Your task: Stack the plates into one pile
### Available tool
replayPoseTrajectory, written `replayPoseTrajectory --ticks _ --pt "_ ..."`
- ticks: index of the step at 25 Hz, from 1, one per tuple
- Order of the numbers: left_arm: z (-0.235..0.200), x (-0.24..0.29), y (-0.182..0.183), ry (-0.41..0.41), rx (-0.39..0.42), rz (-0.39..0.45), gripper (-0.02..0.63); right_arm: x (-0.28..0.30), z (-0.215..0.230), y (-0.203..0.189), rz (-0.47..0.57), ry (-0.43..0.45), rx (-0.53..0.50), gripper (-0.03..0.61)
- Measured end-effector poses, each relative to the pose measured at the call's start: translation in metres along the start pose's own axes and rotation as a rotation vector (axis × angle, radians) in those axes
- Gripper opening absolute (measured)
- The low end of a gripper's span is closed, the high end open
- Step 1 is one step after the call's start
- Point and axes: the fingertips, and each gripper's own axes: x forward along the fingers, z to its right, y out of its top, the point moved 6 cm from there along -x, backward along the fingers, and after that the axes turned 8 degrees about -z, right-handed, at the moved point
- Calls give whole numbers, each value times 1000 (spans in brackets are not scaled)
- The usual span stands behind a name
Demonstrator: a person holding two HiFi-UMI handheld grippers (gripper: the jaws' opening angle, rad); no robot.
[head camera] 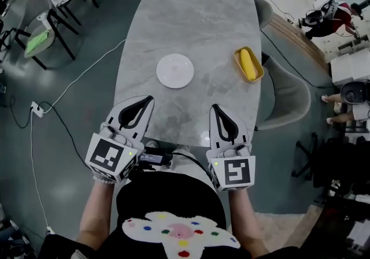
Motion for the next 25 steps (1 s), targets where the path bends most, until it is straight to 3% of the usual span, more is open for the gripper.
replayPoseTrajectory --ticks 19,25 --pt "0 8 8 -14 26 12 11 3 -1 8 -5 1 -6 3" --pt "1 5 5 -5 5 -36 11 5 -1 14 -6 7 -2 3"
